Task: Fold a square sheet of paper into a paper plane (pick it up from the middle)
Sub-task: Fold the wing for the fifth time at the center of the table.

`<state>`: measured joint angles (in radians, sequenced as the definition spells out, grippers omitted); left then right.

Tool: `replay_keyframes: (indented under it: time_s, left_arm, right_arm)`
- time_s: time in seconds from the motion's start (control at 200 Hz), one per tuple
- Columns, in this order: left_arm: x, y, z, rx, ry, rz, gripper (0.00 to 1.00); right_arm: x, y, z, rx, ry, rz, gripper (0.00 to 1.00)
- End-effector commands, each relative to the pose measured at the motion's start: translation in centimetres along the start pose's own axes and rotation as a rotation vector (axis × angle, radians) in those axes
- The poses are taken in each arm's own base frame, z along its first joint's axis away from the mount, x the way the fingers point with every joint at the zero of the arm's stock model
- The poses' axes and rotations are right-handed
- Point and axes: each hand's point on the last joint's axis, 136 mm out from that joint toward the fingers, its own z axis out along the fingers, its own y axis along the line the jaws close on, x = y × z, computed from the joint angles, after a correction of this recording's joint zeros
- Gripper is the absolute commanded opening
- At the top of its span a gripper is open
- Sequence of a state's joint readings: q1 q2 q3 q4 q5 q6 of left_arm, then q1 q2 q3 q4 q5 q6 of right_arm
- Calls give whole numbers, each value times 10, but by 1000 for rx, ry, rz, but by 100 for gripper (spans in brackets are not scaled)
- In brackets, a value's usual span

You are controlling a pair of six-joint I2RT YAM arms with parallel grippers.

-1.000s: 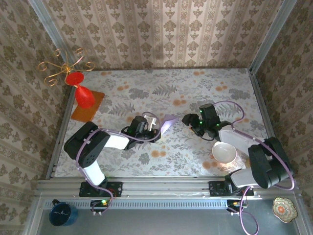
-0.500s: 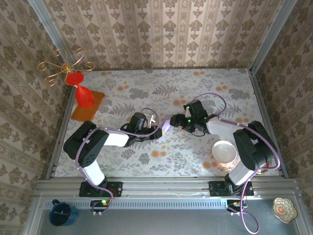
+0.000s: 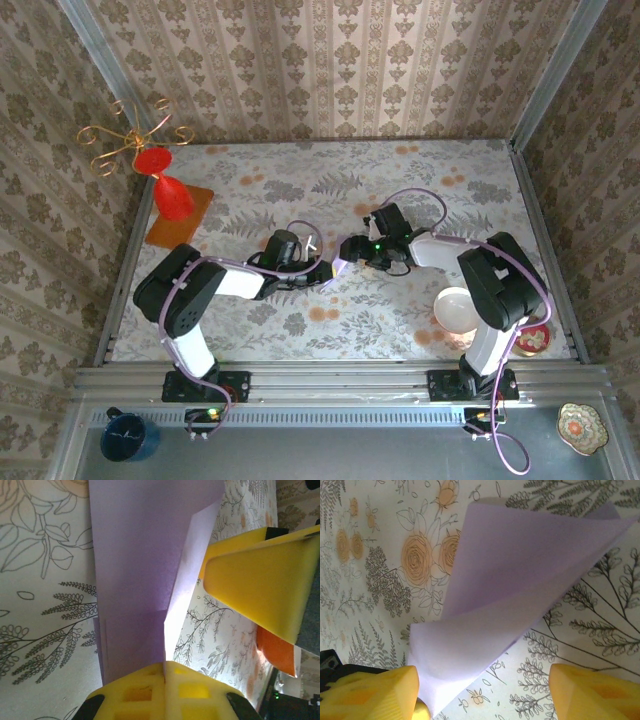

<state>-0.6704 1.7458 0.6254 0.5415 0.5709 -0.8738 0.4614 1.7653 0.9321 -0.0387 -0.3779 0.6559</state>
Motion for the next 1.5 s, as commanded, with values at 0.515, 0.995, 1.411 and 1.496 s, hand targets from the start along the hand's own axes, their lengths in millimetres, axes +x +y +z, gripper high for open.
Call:
replay_keyframes:
  time_s: [0.515, 0.995, 1.411, 1.496]
  left_arm:
    - [1, 7, 5, 42, 8, -140, 0]
    - [4, 12, 6, 23, 19, -150, 10]
    - [3, 13, -3, -43, 18, -100, 26]
    - [2, 11, -6, -56, 16, -84, 27]
  right_arm:
    - [10, -43, 24, 247, 74, 6, 67]
    - [25, -73, 38, 425, 138, 14, 62]
    - [25, -68, 40, 421, 151, -2, 62]
    - [25, -66, 40, 414, 152, -4, 62]
